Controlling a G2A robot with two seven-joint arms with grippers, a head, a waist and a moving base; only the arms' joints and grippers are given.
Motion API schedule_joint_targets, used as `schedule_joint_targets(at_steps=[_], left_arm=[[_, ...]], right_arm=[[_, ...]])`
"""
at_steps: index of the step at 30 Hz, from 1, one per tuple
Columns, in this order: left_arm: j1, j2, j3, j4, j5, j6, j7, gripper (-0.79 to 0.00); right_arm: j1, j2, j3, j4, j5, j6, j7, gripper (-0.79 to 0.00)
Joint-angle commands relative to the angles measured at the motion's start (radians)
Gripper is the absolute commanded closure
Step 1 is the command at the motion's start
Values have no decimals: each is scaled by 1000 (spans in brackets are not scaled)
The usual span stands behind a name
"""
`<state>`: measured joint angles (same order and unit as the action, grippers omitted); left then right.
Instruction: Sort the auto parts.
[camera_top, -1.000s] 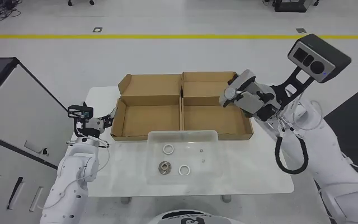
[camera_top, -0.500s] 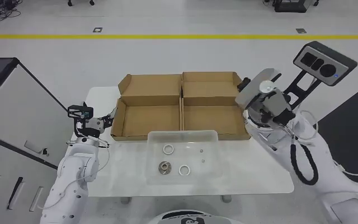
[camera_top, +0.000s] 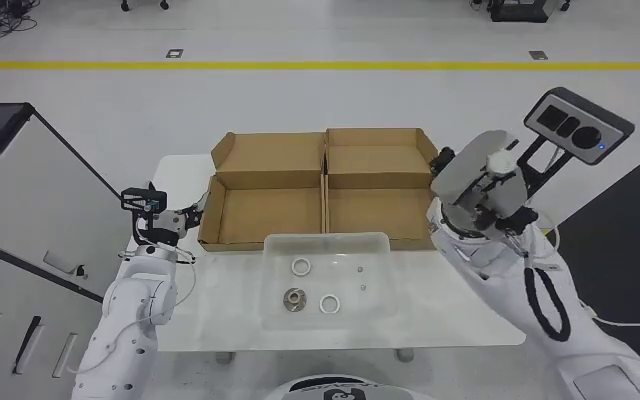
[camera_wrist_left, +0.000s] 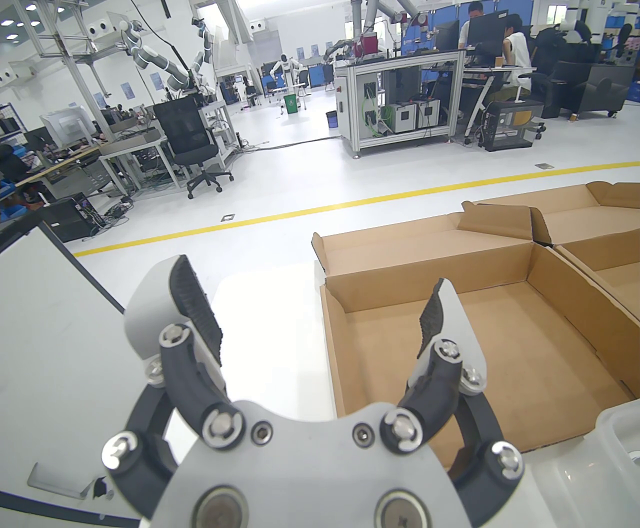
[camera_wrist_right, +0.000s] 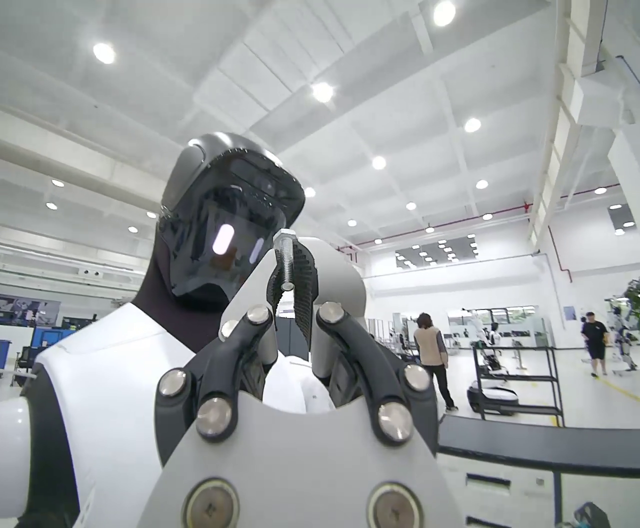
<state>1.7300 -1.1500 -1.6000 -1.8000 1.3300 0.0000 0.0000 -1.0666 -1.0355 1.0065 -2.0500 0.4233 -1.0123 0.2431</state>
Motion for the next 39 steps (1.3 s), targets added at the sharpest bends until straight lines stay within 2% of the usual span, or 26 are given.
schedule_joint_targets(at_steps=[1, 6, 13, 21, 29, 39], left_arm=[[0, 0, 0, 0, 0, 0, 0, -785], [0, 0, 0, 0, 0, 0, 0, -785], [0, 0, 0, 0, 0, 0, 0, -785], [0, 0, 0, 0, 0, 0, 0, -785], [0, 0, 0, 0, 0, 0, 0, -785], [0, 0, 0, 0, 0, 0, 0, -785]], right_arm=[[-1, -1, 12, 15, -28, 0, 47, 0], [-5, 0, 35, 27, -67, 22, 118, 0], [-28, 3, 78, 15, -85, 56, 158, 0], [-65, -4, 103, 2, -5, 3, 118, 0], [-87, -24, 115, -24, 76, 0, 71, 0], [-95, -45, 137, 5, 44, 0, 136, 0]])
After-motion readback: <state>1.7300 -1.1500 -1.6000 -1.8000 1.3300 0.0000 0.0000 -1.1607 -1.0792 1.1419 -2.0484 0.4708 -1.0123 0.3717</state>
